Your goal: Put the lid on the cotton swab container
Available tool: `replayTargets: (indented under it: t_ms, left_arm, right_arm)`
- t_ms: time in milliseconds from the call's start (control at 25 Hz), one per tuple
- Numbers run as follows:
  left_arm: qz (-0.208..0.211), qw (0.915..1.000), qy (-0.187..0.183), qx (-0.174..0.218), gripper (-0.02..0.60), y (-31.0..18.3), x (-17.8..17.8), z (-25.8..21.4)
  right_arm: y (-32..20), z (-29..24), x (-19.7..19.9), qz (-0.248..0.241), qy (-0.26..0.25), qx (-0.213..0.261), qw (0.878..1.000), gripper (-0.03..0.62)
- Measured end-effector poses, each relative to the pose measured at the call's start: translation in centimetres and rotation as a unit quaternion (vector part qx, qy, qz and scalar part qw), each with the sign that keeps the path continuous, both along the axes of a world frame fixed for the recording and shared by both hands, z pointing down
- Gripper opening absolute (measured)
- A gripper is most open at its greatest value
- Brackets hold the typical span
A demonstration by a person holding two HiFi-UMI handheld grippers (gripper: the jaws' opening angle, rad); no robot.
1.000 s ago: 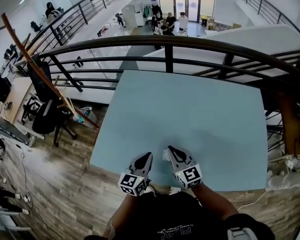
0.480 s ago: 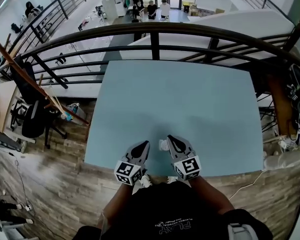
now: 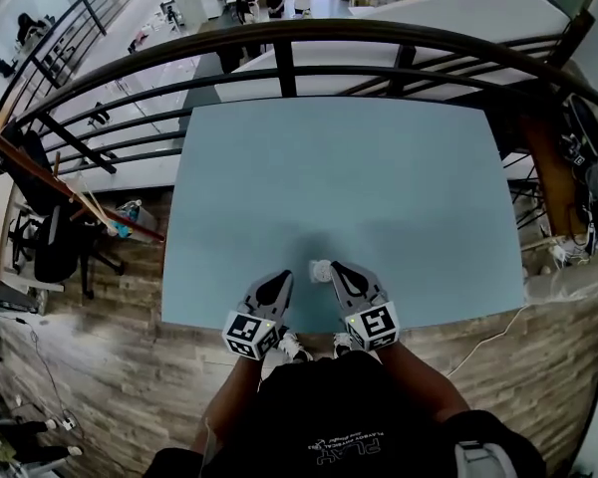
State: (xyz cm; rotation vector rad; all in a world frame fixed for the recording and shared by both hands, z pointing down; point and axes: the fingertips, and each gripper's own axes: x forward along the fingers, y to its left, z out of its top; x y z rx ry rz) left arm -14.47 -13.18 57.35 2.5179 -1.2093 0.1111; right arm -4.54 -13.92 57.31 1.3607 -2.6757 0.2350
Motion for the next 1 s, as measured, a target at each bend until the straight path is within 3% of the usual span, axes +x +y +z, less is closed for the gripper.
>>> replayTargets:
  t_ms: [280,840,1000]
  left_arm:
    - [0.014,0.9995,-0.022,-0.019,0.011,0.7,0.3,3.0]
    - [0.021,0.9978,-0.04,-0.049,0.011,1.5,0.2,6.3]
    - [0.022,0.9974,-0.037,-0.057,0.011,1.5,0.9,6.8]
  right_arm:
    - [1.3,4.5,0.9,-0.006,0.057,-0.022,0.998,0.02]
    - [2.7,9.2,0.4,0.0,0.06,-0.085,0.995,0.02]
    - [3.1,10.2,1.1,-0.008,0.08,-0.083,0.993,0.021]
